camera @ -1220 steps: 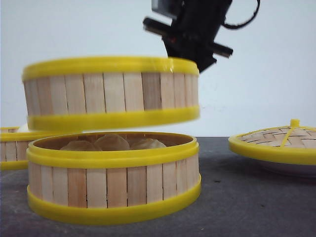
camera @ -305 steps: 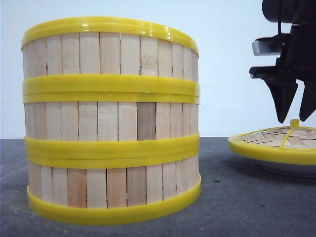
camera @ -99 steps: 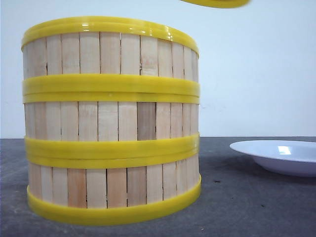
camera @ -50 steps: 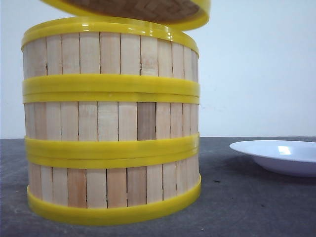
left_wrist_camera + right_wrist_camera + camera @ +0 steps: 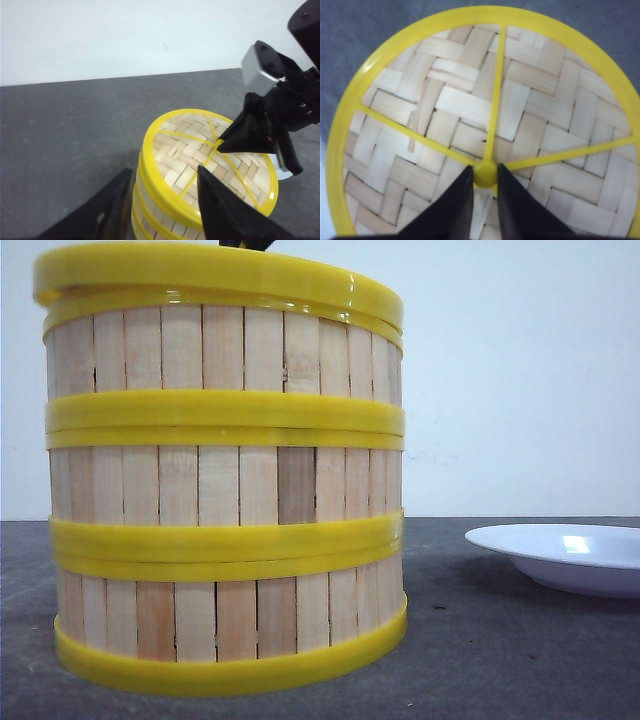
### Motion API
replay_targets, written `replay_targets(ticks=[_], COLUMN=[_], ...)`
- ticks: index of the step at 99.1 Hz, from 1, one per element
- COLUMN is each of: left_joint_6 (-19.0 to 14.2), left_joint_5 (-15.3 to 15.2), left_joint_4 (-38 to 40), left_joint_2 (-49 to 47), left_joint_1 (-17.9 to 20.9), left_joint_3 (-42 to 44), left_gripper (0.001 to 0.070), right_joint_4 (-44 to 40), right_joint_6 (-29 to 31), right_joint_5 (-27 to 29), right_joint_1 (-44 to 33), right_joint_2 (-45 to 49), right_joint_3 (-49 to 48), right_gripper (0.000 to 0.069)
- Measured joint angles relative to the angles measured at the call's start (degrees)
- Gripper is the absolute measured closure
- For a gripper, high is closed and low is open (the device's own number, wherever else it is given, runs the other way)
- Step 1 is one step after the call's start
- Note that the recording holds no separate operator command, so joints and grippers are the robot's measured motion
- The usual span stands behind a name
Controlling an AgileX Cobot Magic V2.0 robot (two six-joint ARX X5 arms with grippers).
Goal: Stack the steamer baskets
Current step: 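Lower the lid onto the top basket of the stack, then open the right gripper and raise it off the lid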
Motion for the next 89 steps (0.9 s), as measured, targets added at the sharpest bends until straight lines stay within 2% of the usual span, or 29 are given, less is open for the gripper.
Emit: replay_targets(ticks=[27,89], left_joint_6=[0.0,0.0], left_joint_5=[0.0,0.0], left_joint_4=[-0.66,-0.68], left_joint_2=[0.0,0.0], left_joint_1=[0.0,0.0], left_joint_3=[0.0,0.0], left_gripper=[0.0475,0.0475], right_joint_4=[2.38,0.92], right_joint_6=[-0.63,-0.63], right_joint_5=[0.74,-0.2], right_joint_1=[-0.35,-2.34], right_joint_2=[0.39,0.39], right_joint_3=[0.0,0.0], right_gripper=[0.064,0.064])
